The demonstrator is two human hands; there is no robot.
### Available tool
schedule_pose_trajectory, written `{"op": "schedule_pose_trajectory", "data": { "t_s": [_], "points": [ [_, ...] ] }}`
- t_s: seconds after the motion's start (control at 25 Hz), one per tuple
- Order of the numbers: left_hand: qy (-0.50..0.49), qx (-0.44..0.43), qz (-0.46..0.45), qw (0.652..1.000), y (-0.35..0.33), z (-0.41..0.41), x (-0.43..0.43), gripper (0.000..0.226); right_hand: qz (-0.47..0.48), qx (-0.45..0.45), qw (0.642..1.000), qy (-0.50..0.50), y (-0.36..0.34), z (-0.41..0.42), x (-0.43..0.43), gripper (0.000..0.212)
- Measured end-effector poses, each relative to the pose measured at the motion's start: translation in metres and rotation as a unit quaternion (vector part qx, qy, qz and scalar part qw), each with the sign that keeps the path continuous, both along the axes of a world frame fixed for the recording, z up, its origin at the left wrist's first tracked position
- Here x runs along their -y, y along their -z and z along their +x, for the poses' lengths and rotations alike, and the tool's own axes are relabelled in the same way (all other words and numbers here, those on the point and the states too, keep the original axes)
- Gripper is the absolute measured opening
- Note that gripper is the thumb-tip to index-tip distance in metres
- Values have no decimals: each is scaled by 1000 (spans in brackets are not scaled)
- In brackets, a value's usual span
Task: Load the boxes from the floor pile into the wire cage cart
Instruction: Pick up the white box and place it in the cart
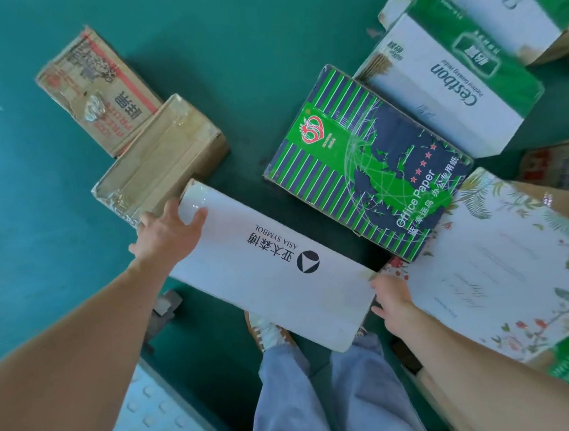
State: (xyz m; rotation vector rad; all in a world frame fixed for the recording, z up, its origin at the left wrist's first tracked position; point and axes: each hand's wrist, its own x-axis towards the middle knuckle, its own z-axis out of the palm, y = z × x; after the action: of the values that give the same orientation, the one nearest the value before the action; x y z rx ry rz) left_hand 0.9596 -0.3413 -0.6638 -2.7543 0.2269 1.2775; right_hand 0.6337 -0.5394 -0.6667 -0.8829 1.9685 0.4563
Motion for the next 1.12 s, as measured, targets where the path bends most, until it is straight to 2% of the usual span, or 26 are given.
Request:
{"op": "schedule_pose_trajectory", "data": {
  "t_s": [0.08,0.16,0.32,0.4,0.52,0.6,0.68,0.84,0.96,1.12],
  "points": [
    [16,-26,45,999,2,-5,-18,91,18,29,999,15,-5,-3,5,31],
    [-21,-43,70,996,7,-10,-36,96,36,47,998,15,-4,-6,3,28],
    [-152,-65,16,986,17,-27,-64,89,52,78,995,-22,5,2,-13,19],
    [-166,-55,-10,984,16,-33,-70,85,45,73,993,-75,6,6,-17,38],
    [-174,-45,-18,983,6,-34,-81,81,49,91,989,-103,1,4,-13,51],
    [-193,-38,-36,980,-8,-35,-92,75,41,91,988,-120,-23,9,-11,55],
    [-228,-22,-59,972,-28,-39,-101,72,16,99,982,-157,-52,14,-4,36],
    [-338,19,-104,935,-91,-54,-113,68,-30,101,970,-217,-122,21,9,33],
    [-387,33,-113,915,-159,-69,-112,68,-59,119,966,-221,-191,25,17,15],
    [-401,58,-158,901,-249,-101,-111,62,-107,179,954,-214,-286,25,27,24]
  ]
}}
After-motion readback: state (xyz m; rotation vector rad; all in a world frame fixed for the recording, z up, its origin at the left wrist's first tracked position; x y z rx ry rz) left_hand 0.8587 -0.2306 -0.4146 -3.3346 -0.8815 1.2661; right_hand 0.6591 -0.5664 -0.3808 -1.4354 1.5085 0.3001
